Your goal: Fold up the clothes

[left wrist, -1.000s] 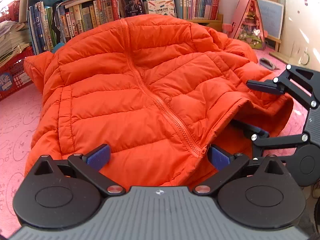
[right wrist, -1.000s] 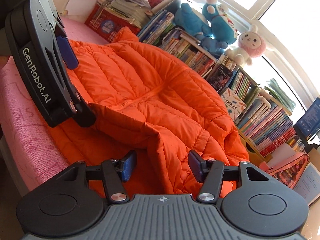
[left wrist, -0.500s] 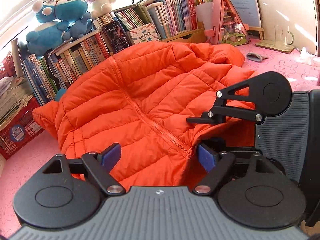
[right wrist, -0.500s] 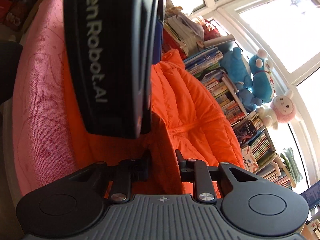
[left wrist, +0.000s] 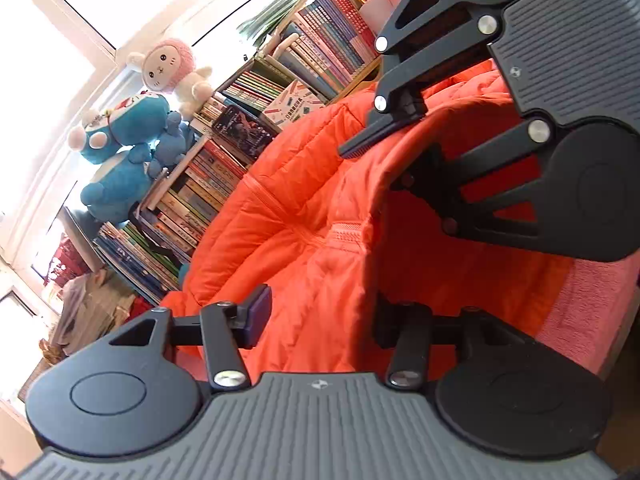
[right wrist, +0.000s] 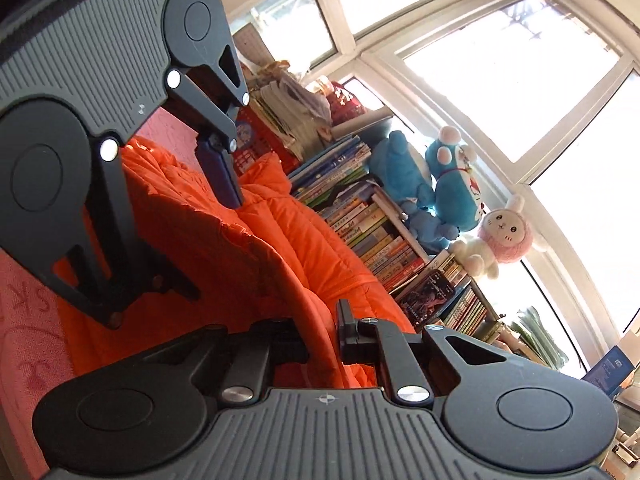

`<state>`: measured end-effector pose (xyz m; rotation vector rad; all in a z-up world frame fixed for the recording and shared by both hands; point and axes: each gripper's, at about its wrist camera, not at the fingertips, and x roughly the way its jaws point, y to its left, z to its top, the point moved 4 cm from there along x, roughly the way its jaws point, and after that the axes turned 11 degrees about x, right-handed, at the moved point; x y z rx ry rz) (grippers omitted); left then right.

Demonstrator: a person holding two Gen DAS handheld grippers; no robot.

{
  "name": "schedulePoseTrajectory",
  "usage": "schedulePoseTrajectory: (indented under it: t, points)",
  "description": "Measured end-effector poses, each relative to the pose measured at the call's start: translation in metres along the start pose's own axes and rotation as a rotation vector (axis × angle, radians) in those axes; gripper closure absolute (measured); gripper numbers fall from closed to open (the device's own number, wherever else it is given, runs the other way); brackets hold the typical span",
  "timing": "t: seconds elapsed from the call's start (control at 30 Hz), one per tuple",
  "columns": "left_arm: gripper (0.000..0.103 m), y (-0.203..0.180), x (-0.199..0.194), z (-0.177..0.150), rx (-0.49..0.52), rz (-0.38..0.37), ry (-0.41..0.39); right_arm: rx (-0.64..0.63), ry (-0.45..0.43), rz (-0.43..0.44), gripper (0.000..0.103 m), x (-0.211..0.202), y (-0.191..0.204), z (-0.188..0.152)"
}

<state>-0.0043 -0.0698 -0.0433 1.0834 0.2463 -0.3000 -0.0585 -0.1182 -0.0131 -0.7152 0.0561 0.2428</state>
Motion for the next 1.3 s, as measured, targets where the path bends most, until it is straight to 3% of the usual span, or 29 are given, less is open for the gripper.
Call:
schedulePoseTrajectory:
  t: [0.07,0.1,0.13,0.23,0.37,0.4,0.53,0.57,0.67,0.83,0.97,1.1,1.3]
  points:
    - [0.068,0.001,0.008,0.002,0.011,0.014,0.004,-0.010,0.006,0.003,0.091,0.000,0.000,-0.001]
    - [0.081,0.001,0.012,0.001,0.011,0.020,0.018,-0.017,0.012,0.000,0.091,0.002,0.000,-0.002]
    - [0.089,0.005,0.017,-0.003,-0.007,0.033,0.043,-0.024,0.018,-0.004,0.091,0.003,0.000,-0.003]
    - [0.093,0.022,0.024,-0.026,-0.087,0.063,0.136,-0.027,0.075,-0.049,0.092,0.006,-0.006,-0.014]
    - [0.087,0.041,0.025,-0.065,-0.187,0.080,0.252,0.023,0.197,-0.127,0.093,0.008,-0.031,-0.041]
    - [0.090,0.045,0.025,-0.074,-0.212,0.084,0.281,0.036,0.223,-0.152,0.092,0.007,-0.038,-0.048]
    - [0.076,0.064,0.026,-0.113,-0.312,0.101,0.397,0.109,0.337,-0.261,0.093,0.000,-0.066,-0.080]
    - [0.063,0.068,0.027,-0.123,-0.337,0.105,0.426,0.150,0.364,-0.262,0.092,-0.003,-0.074,-0.088]
    - [0.063,0.082,0.027,-0.151,-0.413,0.117,0.513,0.179,0.409,-0.265,0.089,-0.011,-0.073,-0.100]
    - [0.063,0.079,0.023,-0.151,-0.405,0.138,0.511,0.180,0.430,-0.297,0.089,-0.005,-0.072,-0.104]
    - [0.057,0.074,0.022,-0.154,-0.398,0.109,0.515,0.180,0.434,-0.315,0.074,-0.008,-0.080,-0.105]
    - [0.055,0.056,0.021,-0.152,-0.313,0.126,0.520,0.158,0.456,-0.319,0.073,-0.005,-0.079,-0.110]
    - [0.054,0.051,0.019,-0.151,-0.296,0.117,0.517,0.159,0.494,-0.317,0.064,-0.010,-0.073,-0.125]
